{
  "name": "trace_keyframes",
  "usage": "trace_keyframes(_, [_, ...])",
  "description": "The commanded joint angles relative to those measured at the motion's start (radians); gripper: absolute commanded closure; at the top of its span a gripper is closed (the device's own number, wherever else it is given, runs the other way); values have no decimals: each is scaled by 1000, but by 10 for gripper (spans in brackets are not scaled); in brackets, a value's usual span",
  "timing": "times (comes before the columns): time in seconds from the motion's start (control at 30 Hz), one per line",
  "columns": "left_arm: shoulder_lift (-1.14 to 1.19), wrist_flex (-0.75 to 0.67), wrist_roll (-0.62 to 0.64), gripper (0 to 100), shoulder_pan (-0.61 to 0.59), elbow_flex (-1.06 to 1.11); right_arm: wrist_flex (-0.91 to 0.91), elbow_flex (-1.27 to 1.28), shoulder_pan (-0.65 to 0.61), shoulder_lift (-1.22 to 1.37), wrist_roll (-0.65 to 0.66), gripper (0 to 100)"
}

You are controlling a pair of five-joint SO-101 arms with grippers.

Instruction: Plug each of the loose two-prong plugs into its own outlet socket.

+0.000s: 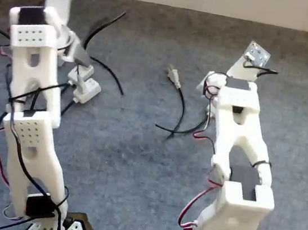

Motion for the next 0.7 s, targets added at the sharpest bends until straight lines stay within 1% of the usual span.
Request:
trace_keyframes(0.0, [4,-46,6,667,-51,-5,-24,-61,24,35,-23,620])
trace_keyframes(0.13, [21,-49,3,666,-90,-5,-87,-61,48,108,-21,620])
trace_keyframes(0.23, [25,-49,-38,666,-107,-2,-110,-62,48,151,-17,620])
trace_keyframes(0.3, [25,-49,-44,666,-120,-1,-108,-81,47,171,43,624])
trace_keyframes(0.33, [25,-49,-51,666,-128,-1,-107,-88,47,179,66,644])
trace_keyframes(0.37, [25,-49,-51,666,-133,-1,-105,-96,47,186,80,685])
trace_keyframes(0.43, [25,-49,-51,666,-140,-2,-104,-101,47,189,80,815])
trace_keyframes(0.5, [27,-49,-51,666,-142,-1,-104,-102,47,189,81,971])
trace_keyframes(0.53, [27,-49,-51,666,-142,-1,-102,-101,48,188,78,998])
trace_keyframes(0.6, [27,-49,-51,666,-142,-1,-38,-105,48,186,77,957])
trace_keyframes(0.67, [27,-51,-51,666,-142,-1,74,-140,48,173,86,974])
